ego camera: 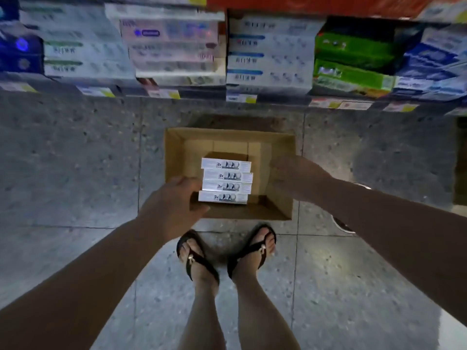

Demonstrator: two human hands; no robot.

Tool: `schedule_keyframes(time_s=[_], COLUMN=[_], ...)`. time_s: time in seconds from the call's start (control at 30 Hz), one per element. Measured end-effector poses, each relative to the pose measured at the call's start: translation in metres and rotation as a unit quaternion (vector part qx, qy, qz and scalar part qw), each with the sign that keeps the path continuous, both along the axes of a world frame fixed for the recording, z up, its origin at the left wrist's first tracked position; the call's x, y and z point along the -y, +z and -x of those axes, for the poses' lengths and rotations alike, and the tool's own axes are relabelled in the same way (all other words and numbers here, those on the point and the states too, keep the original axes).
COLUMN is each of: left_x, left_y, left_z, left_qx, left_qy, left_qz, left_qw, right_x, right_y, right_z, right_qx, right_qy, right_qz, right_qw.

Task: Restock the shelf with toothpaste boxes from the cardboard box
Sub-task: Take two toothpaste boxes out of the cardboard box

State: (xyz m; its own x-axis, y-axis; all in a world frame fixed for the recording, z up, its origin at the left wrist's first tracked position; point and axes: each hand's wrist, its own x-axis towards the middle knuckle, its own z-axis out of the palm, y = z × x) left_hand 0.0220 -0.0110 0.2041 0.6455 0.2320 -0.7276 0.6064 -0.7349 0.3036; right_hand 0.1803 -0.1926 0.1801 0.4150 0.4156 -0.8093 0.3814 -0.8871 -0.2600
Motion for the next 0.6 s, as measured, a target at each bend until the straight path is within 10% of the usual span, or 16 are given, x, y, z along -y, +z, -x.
schedule_keyframes(time_s=[0.6], left_x=[-0.011], left_y=[-0.233], left_z=[0.034], left_qx=[0.027], left_qy=[0.006], left_qz=[0.031], left_qw=[0.999], right_x=[-0.028], right_y=[-0.274], right_z=[0.01], right_qx=[0.013], right_qy=[0.018], right_qz=[-0.063], right_qw=[0.998])
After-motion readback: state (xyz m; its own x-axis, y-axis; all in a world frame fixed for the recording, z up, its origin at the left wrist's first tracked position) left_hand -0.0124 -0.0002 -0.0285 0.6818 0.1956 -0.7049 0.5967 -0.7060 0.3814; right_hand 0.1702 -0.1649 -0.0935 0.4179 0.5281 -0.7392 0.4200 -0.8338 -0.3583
